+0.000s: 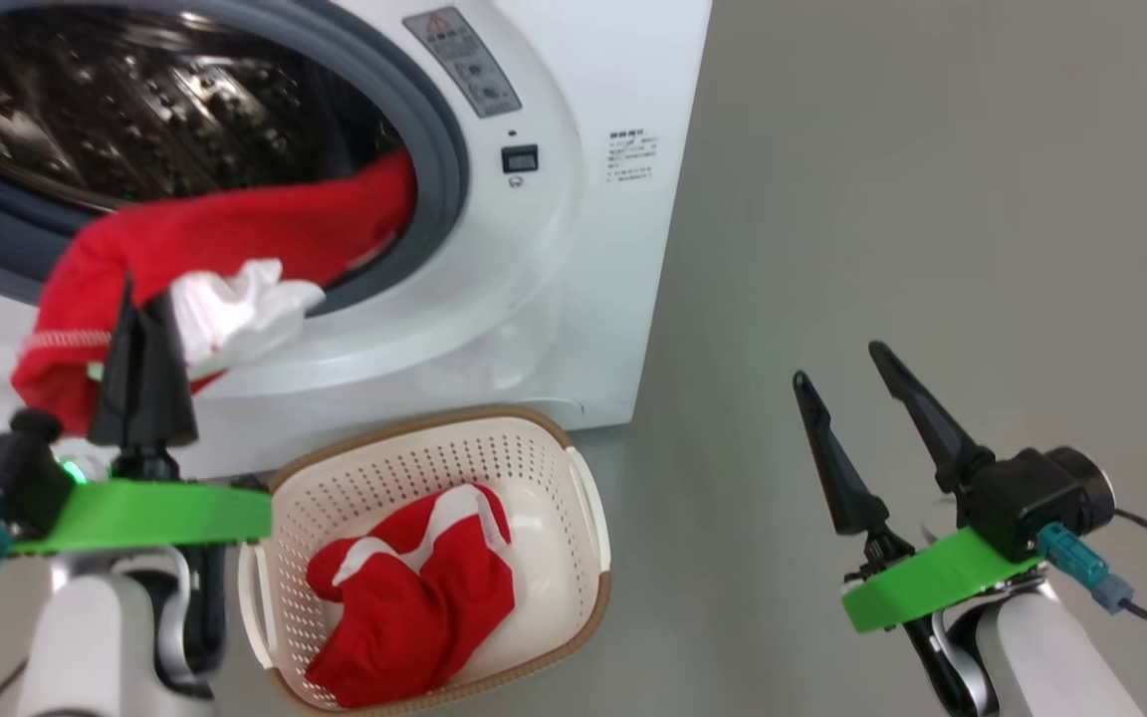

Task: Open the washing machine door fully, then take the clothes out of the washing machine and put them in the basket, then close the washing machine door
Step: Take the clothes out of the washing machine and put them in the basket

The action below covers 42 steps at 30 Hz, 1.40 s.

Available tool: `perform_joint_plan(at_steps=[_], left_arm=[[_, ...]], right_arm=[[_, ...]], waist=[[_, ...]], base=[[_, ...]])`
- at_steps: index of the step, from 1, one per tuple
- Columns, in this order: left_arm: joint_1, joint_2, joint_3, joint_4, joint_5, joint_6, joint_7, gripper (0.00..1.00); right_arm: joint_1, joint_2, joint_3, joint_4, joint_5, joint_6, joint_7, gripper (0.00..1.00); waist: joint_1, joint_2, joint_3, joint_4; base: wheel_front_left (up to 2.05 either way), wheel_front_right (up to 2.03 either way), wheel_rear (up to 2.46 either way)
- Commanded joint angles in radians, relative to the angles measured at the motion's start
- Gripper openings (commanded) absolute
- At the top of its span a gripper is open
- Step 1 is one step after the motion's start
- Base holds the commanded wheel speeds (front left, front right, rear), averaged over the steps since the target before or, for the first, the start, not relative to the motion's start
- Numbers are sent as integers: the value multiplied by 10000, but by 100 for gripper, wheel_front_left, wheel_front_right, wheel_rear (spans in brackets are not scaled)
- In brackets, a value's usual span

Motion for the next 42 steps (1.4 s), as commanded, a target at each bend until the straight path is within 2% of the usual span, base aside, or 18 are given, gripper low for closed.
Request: perform_joint_plan(at_steps=[1,7,14,19,28,41,42], left_arm=[[98,196,200,-394,-46,59,-77,0],[776,188,-327,-1199,-273,333,-78,0],[1569,187,-1045,-2394,-634,889,-78,0],[2002,186,-1573,-2312,-966,1103,-21,0],[1785,186,-2182,-471,-1642,1242,-57,0],[7,185,-2538,3423,-2779,904,-76,0],[7,185,-2538,3423,-2779,904,-76,0]], right_arm=[[69,12,166,-210,102,4,-63,100],[199,-7,134,-234,110,4,-63,100],[294,16,130,-303,107,4,-63,100],[266,21,132,-369,108,4,-63,100],[32,-30,145,-401,131,4,-63,100],[-527,-98,298,-435,167,4,-63,100],[-527,-98,298,-435,167,4,-63,100]], waist=[[0,0,-261,132],[0,0,-529,218],[0,0,-539,301],[0,0,-293,333],[0,0,369,284],[0,0,1676,82],[0,0,1676,82]], base=[[0,0,0],[0,0,0],[0,0,0],[0,0,0],[0,0,0],[0,0,0],[0,0,0]])
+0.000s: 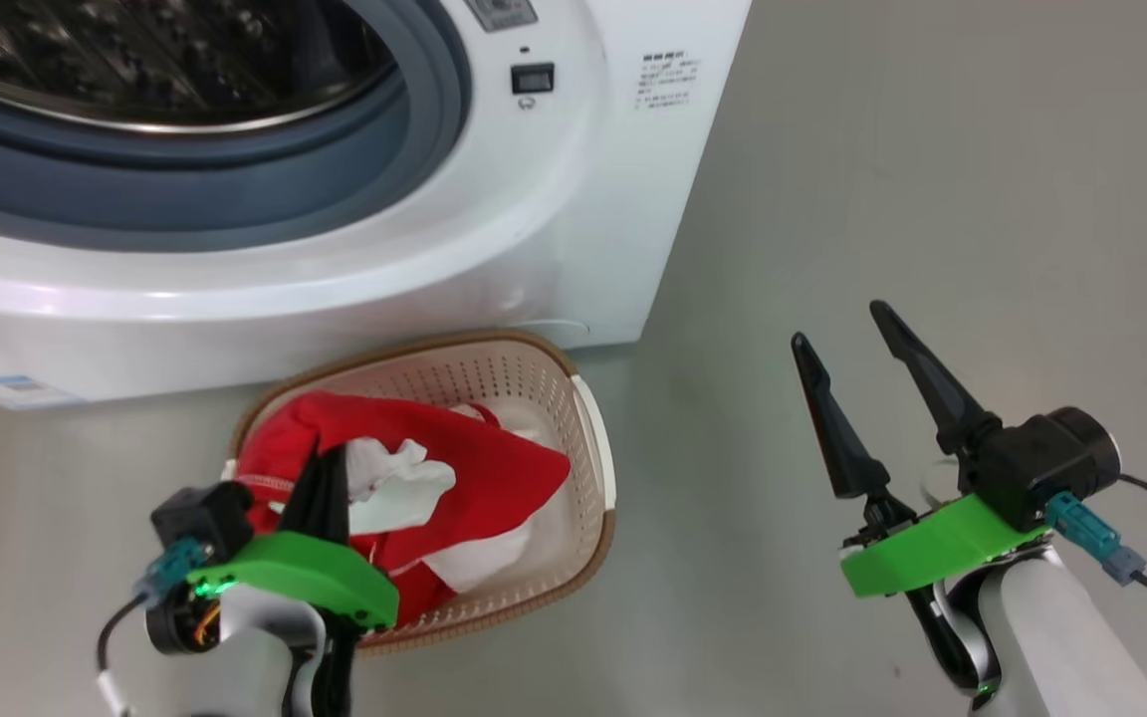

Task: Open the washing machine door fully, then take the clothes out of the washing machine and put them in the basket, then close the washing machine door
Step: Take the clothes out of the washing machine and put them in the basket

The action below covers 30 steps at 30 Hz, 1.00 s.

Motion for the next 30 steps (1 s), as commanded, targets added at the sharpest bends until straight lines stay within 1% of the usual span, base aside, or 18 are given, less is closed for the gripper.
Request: perform_joint_plan(at_steps=[1,7,8,13,18,24,25,26,27,28,29,30], left_arm=[[-361,151,169,198,-101,-87,-89,0],[-1529,151,-70,2600,-291,-380,-86,0],[-1859,151,-159,3357,-377,-481,10,0],[-2626,151,-369,5067,-657,-695,738,0],[-3234,151,-616,6277,-779,-883,1556,0],[-3611,299,-702,6797,-785,-887,1866,0],[-3646,334,-695,6835,-799,-880,1857,21],[-3668,366,-693,6871,-809,-862,1866,34],[-3687,397,-704,6902,-807,-848,1870,50],[-3704,418,-735,6928,-788,-839,1880,80],[-3714,424,-758,6951,-781,-842,1901,100],[-3720,423,-772,6969,-784,-844,1912,100]], right_arm=[[-198,-65,253,-249,127,4,-63,100],[-424,-85,358,-173,185,4,-63,100],[-480,-80,412,-125,218,4,-63,100],[-634,-72,605,-53,301,4,-63,100],[-755,-101,700,-12,382,4,-63,100],[-823,-77,811,14,467,4,-63,100],[-824,-68,834,25,481,4,-63,100],[-823,-60,855,41,493,4,-63,100],[-822,-53,866,55,505,4,-63,100],[-821,-47,865,68,514,4,-63,100],[-818,-42,860,83,519,4,-63,100],[-813,-40,852,100,521,4,-63,100]], waist=[[0,0,398,-120],[0,0,855,-278],[0,0,957,-341],[0,0,1206,-539],[0,0,1482,-725],[0,0,1719,-938],[0,0,1743,-963],[0,0,1758,-988],[0,0,1769,-1006],[0,0,1774,-1015],[0,0,1772,-1018],[0,0,1762,-1014]], base=[[0,0,0],[0,0,0],[0,0,0],[0,0,0],[0,0,0],[0,0,0],[0,0,0],[0,0,0],[0,0,0],[0,0,0],[0,0,0],[0,0,0]])
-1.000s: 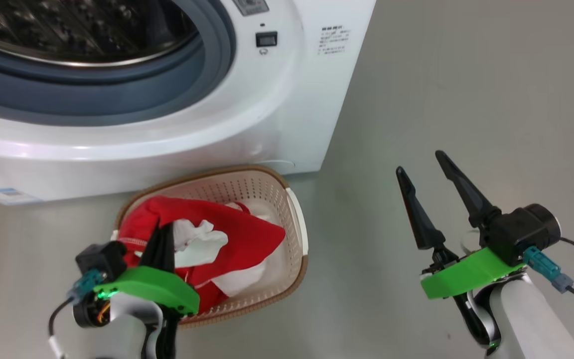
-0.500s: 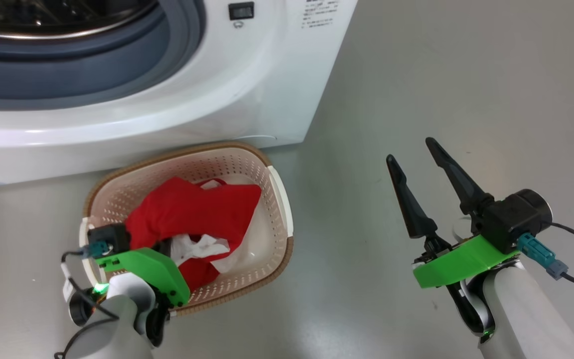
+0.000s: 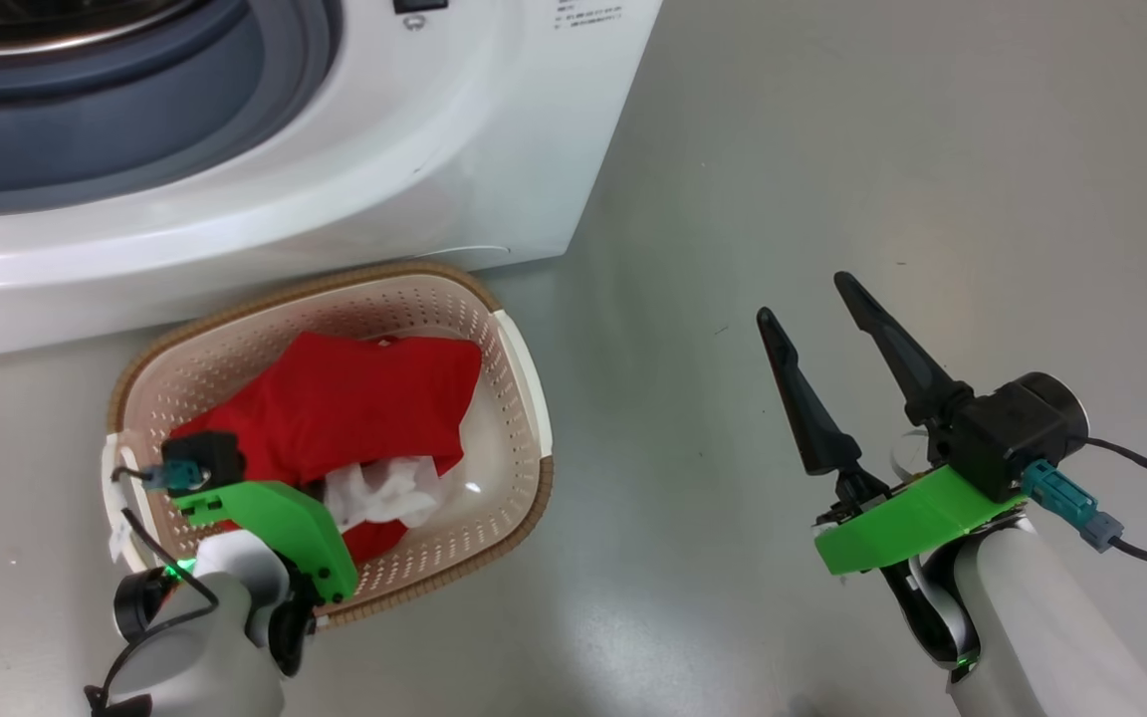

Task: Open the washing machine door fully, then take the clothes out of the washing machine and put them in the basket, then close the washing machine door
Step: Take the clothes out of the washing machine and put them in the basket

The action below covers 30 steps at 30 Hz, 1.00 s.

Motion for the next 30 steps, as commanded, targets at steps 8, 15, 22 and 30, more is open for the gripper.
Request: perform_joint_plan(at_steps=[8,15,22,30], left_arm=[[-96,202,-41,3,-21,-23,-736,100],[6,159,-334,-105,232,-12,-1641,100],[502,184,-326,-1163,435,-70,-1990,100],[2020,238,550,-4457,934,37,-1999,100]], right_arm=[[-26,58,-260,80,-115,4,-63,100],[13,142,-770,433,-464,4,-63,100],[156,206,-1051,604,-668,4,-63,100],[480,241,-1325,763,-734,4,-63,100]], waist=[[0,-1,-324,232],[0,-1,-823,549],[0,-1,-1586,914],[0,-1,-2426,1192]], base=[[0,0,0],[0,0,0],[0,0,0],[0,0,0]])
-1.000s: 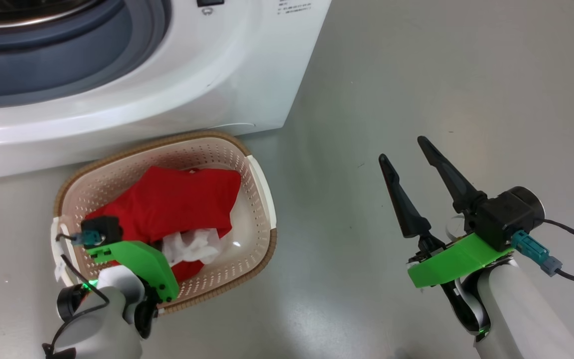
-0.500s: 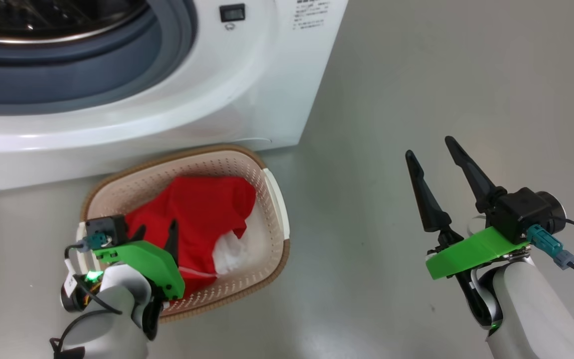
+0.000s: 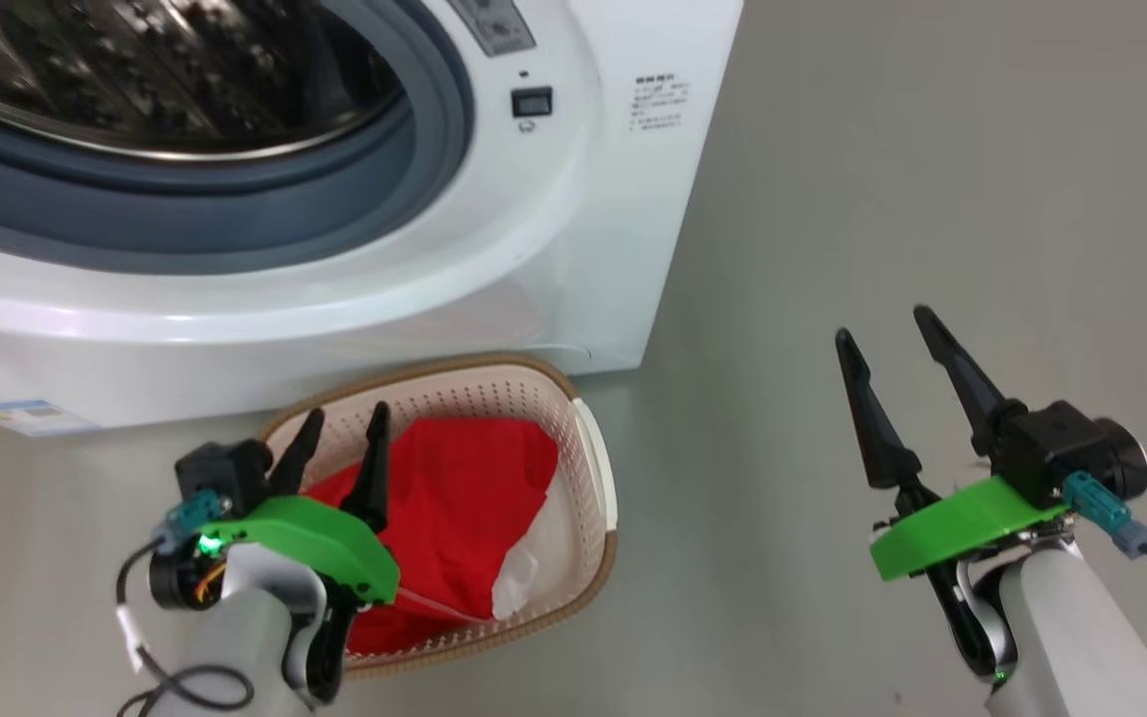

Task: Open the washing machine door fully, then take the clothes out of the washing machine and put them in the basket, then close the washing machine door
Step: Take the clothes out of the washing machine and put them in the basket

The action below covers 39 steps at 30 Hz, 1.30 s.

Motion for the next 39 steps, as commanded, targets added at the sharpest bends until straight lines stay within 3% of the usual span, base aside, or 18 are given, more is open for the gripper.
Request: perform_joint_plan(at_steps=[1,7,18,39], left_arm=[[250,250,366,-403,113,139,-120,100],[1175,213,990,-2206,548,445,-121,100],[2850,294,1811,-5290,1647,441,-121,100],[4710,575,2563,-6772,2278,634,-122,100]], right_arm=[[148,25,98,-172,-98,4,-63,100],[410,48,-204,-65,-234,4,-63,100],[747,73,-482,84,-111,4,-63,100],[1606,77,-421,-249,-273,4,-63,100]], waist=[[0,-1,-423,226],[0,-1,-1004,317],[0,-1,-1944,380],[0,-1,-3221,339]], base=[[0,0,0],[0,0,0],[0,0,0],[0,0,0]])
